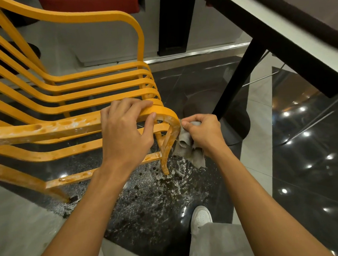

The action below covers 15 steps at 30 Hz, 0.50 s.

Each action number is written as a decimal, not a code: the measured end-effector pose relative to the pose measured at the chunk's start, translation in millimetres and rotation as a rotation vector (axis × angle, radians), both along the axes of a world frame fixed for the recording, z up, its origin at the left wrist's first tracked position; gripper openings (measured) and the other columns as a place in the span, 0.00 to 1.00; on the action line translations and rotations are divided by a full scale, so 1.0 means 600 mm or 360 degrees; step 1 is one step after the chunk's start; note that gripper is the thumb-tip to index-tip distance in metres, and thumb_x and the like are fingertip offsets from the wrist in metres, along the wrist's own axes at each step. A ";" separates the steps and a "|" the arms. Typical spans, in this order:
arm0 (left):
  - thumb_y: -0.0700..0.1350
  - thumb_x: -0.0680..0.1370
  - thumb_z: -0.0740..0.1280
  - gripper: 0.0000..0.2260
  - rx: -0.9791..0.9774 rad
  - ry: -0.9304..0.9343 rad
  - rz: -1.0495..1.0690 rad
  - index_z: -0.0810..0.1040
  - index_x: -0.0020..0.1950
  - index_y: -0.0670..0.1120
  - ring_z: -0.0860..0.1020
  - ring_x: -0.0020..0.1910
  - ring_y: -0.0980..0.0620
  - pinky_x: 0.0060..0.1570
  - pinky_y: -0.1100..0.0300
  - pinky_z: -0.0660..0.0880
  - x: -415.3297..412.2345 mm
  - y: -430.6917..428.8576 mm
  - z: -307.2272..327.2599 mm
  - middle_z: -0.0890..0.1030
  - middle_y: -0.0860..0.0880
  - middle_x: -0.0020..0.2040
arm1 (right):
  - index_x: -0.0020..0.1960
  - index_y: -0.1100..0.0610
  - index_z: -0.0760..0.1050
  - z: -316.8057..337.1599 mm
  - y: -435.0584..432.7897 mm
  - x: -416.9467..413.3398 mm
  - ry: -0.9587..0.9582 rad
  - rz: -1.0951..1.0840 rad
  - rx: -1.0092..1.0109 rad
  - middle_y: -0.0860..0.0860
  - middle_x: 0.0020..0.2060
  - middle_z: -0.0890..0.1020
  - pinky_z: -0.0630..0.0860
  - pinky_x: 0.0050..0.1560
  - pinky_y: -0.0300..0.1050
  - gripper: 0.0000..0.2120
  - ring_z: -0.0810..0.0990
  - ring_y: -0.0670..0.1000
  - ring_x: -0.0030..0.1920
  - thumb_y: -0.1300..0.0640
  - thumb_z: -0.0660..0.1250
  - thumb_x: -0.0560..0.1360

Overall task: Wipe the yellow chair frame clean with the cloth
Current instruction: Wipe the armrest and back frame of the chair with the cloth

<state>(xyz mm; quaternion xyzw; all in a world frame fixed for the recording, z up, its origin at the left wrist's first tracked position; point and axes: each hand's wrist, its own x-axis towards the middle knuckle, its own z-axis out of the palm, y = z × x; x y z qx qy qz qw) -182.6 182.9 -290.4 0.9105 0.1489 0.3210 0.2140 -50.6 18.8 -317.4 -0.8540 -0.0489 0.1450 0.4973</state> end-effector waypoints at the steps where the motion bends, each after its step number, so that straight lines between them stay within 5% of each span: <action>1: 0.53 0.83 0.68 0.14 -0.0002 0.0001 0.0000 0.84 0.65 0.49 0.76 0.61 0.49 0.62 0.57 0.60 0.000 0.000 0.000 0.82 0.52 0.58 | 0.42 0.49 0.87 -0.003 -0.001 -0.002 0.0073 -0.0005 -0.0038 0.47 0.43 0.86 0.83 0.48 0.43 0.07 0.85 0.47 0.51 0.56 0.75 0.78; 11: 0.50 0.83 0.70 0.13 -0.0044 0.0017 -0.0034 0.83 0.66 0.48 0.75 0.62 0.49 0.63 0.59 0.60 -0.002 0.002 0.004 0.82 0.51 0.59 | 0.41 0.47 0.86 0.004 0.002 -0.001 -0.0019 -0.0027 0.0073 0.47 0.44 0.87 0.85 0.55 0.52 0.07 0.85 0.46 0.50 0.55 0.76 0.77; 15: 0.48 0.82 0.71 0.14 -0.0086 0.0015 -0.0042 0.82 0.67 0.46 0.75 0.62 0.48 0.63 0.54 0.69 -0.013 0.011 0.012 0.81 0.50 0.60 | 0.40 0.46 0.85 0.029 0.008 -0.011 -0.0222 0.0034 0.0030 0.43 0.43 0.86 0.83 0.55 0.45 0.09 0.84 0.44 0.50 0.55 0.75 0.78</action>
